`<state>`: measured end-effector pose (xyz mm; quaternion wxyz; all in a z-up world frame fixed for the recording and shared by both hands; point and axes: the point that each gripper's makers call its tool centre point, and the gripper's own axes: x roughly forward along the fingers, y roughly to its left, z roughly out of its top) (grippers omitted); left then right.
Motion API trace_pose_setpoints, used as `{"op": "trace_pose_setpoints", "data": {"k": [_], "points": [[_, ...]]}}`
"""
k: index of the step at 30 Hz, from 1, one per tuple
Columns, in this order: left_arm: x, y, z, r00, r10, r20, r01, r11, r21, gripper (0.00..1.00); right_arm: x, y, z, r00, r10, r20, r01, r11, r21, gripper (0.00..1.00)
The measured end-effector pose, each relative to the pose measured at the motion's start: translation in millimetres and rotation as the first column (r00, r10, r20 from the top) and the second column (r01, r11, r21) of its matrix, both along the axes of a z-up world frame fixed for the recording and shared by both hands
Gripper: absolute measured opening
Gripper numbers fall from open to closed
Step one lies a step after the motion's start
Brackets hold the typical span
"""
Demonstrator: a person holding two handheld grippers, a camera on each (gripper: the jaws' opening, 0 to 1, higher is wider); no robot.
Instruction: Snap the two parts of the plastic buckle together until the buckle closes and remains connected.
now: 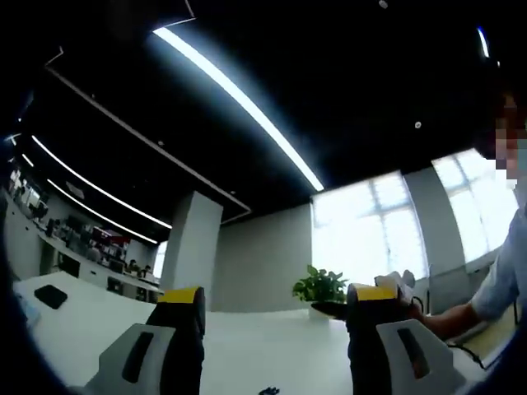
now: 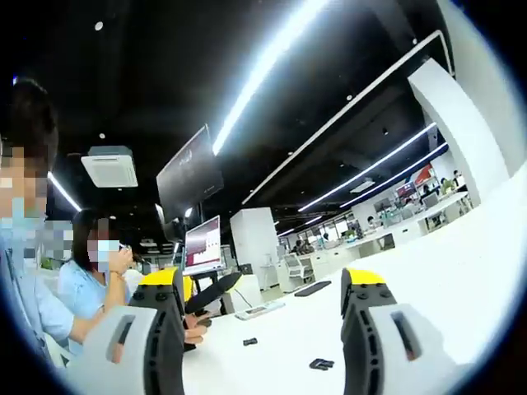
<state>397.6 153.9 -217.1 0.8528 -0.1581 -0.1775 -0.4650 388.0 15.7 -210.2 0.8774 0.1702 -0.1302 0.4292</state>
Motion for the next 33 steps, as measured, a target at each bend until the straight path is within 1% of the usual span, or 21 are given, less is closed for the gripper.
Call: {"op": "trace_pose_setpoints", "data": {"k": [5,8,16,20,24,29,33], "points": [[3.0,1,-1.0,1.000,0.011,0.000,-0.011,1.000,0.008,0.74,-6,4,-1.5,1.000,0.016,-0.003,-0.016,1.000,0.005,0.77],[2.8,1,-1.5,1.000,0.015,-0.001,-0.015,1.000,0.008,0.77,-1,2,0.1,1.000,0.019,-0.004,-0.019,1.000,0.001,0.77],[1.9,1,0.4,1.000,0.010,-0.002,-0.010,1.000,-0.006,0.80,-5,1,2.4,1.000,0.007,0.010,-0.007,1.000,0.004,0.77],[2.6,3,3.3,1.000,0.010,0.000,-0.010,1.000,-0.020,0.83,-6,2,0.2,1.000,0.008,0.002,-0.008,1.000,0.007,0.77],[3.1,5,3.9,1.000,0.011,-0.009,-0.011,0.999,-0.037,0.85,-6,4,-1.4,1.000,0.016,-0.005,-0.016,1.000,0.006,0.77],[5.0,5,4.3,1.000,0.012,-0.015,-0.013,0.999,-0.045,0.91,-8,5,-2.1,1.000,0.020,-0.008,-0.020,1.000,0.010,0.77],[4.9,5,4.8,1.000,0.014,-0.018,-0.015,0.999,-0.052,0.94,-11,6,0.9,1.000,0.018,0.006,-0.018,1.000,0.010,0.78]]}}
